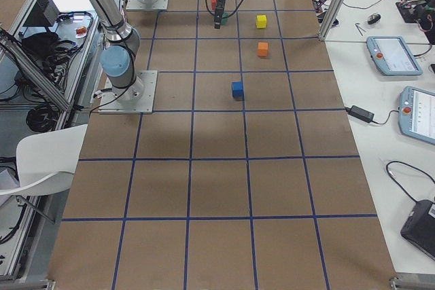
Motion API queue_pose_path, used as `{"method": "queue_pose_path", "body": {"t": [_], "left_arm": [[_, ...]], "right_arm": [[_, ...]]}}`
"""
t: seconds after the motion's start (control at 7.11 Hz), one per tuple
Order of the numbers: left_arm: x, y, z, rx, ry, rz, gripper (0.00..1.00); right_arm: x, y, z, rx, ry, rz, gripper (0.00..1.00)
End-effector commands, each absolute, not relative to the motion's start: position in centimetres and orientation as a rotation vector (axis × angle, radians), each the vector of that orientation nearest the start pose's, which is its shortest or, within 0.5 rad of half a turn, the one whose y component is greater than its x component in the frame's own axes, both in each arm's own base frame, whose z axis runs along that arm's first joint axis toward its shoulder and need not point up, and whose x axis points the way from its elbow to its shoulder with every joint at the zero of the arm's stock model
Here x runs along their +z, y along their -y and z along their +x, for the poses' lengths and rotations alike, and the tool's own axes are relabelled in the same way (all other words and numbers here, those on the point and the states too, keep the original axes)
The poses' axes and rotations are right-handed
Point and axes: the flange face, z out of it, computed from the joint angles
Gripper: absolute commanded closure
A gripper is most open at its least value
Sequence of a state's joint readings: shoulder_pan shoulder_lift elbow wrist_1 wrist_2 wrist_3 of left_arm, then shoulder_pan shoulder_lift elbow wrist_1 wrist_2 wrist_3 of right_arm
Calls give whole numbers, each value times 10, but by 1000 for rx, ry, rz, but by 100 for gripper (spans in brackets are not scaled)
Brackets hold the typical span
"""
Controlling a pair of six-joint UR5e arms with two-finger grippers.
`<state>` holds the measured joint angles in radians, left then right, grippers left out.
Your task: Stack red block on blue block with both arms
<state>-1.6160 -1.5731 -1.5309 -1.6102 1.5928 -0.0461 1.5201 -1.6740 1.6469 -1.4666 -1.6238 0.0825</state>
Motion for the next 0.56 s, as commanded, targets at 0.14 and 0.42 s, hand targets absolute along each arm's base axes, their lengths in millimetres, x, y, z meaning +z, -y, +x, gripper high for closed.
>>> {"method": "queue_pose_path", "body": {"t": [0.14, 0.42], "left_arm": [[489, 482, -150, 77, -3111, 38, 0], [437, 492, -130, 177, -3116, 31, 0]], "right_arm": [[486, 445, 102, 134, -3221, 209, 0], [486, 445, 103, 131, -3218, 209, 0]]}}
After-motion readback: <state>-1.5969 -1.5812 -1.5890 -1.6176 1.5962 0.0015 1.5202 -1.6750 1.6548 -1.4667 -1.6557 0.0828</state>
